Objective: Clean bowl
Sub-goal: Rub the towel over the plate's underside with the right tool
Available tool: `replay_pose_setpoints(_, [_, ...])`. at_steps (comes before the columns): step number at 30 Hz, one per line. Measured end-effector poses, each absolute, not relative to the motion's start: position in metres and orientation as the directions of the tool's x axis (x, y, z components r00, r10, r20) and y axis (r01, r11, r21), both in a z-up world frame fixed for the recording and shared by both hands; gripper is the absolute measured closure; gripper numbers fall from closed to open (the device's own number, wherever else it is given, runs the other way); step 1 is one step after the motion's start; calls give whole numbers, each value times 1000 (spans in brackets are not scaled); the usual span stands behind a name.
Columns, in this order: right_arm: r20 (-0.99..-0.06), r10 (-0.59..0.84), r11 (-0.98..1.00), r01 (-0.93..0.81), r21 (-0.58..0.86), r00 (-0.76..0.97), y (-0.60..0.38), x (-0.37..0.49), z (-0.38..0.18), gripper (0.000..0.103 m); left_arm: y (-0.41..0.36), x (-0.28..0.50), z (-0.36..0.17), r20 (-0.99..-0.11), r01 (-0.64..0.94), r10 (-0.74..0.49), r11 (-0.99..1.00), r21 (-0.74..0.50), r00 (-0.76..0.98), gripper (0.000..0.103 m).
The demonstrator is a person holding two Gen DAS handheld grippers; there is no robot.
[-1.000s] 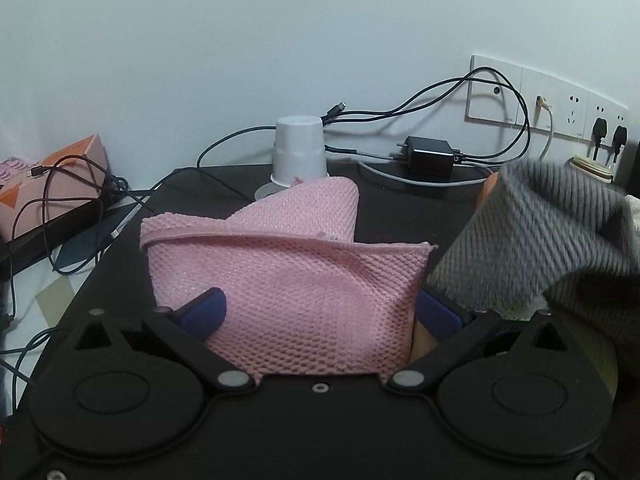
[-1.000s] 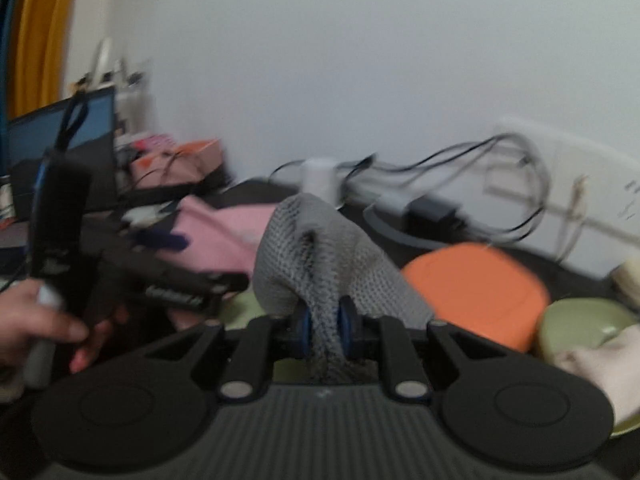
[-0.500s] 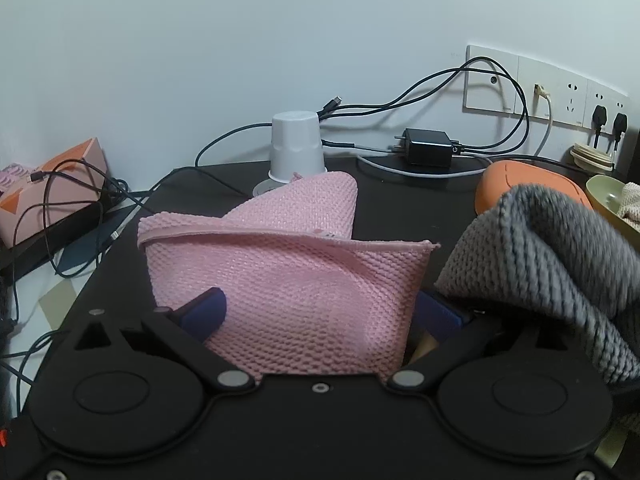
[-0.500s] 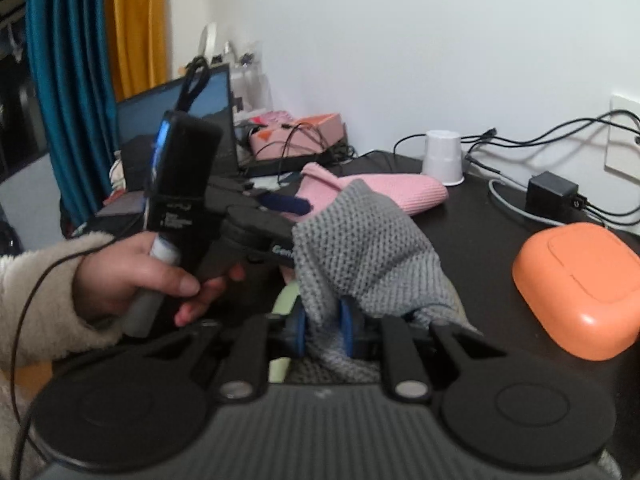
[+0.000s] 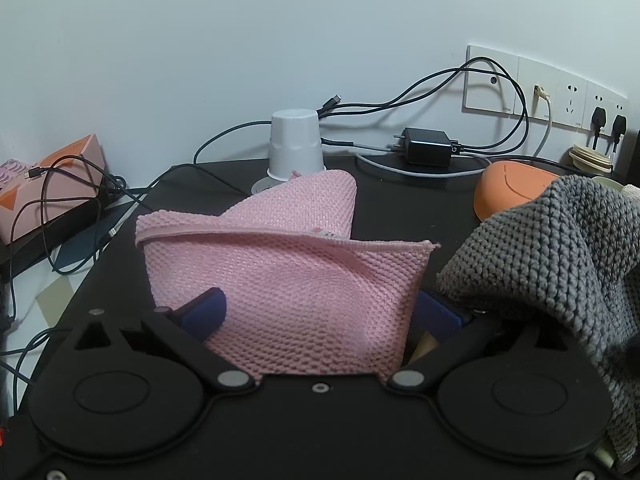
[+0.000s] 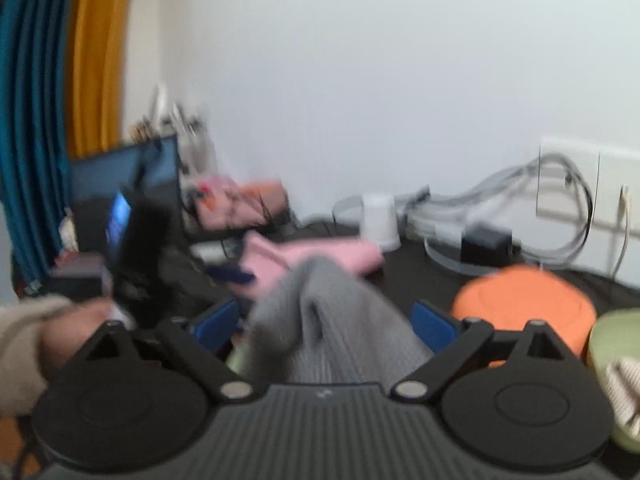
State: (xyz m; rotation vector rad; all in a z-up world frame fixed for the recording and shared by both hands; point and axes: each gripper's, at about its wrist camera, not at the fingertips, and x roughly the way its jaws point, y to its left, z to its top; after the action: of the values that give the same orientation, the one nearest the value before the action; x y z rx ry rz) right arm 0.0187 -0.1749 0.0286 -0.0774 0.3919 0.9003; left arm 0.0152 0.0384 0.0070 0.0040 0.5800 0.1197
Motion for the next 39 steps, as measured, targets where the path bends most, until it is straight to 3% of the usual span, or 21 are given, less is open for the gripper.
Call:
replay_pose_setpoints(2, [-421, 726, 620, -782, 58, 544, -161, 18, 19, 40, 38, 15, 7, -547, -114, 117, 993, 40, 829, 0])
replay_pose_setpoints(5, [-450, 690, 637, -771, 6, 567, -150, 16, 13, 45, 38, 15, 7, -548, -115, 118, 993, 39, 828, 0])
replay_pose_setpoints(8, [-457, 676, 648, -762, -3, 577, -154, 17, 13, 63, 38, 15, 7, -547, -115, 117, 993, 38, 829, 0])
replay_pose_setpoints(17, [-433, 593, 745, -666, -25, 679, -168, 24, 16, 81, 37, 14, 7, -551, -100, 112, 994, 51, 827, 0])
replay_pose_setpoints(24, [-430, 511, 825, -565, 2, 745, -181, 38, 15, 82, 35, 16, 5, -562, -90, 112, 994, 66, 819, 0])
replay_pose_setpoints(28, [-435, 512, 824, -567, 4, 741, -181, 36, 15, 82, 21, 19, 2, -578, -46, 122, 988, 145, 807, 0])
replay_pose_setpoints(39, [-447, 638, 729, -678, 90, 627, -177, 29, 17, 82, 17, 19, 1, -571, -36, 126, 985, 167, 811, 0])
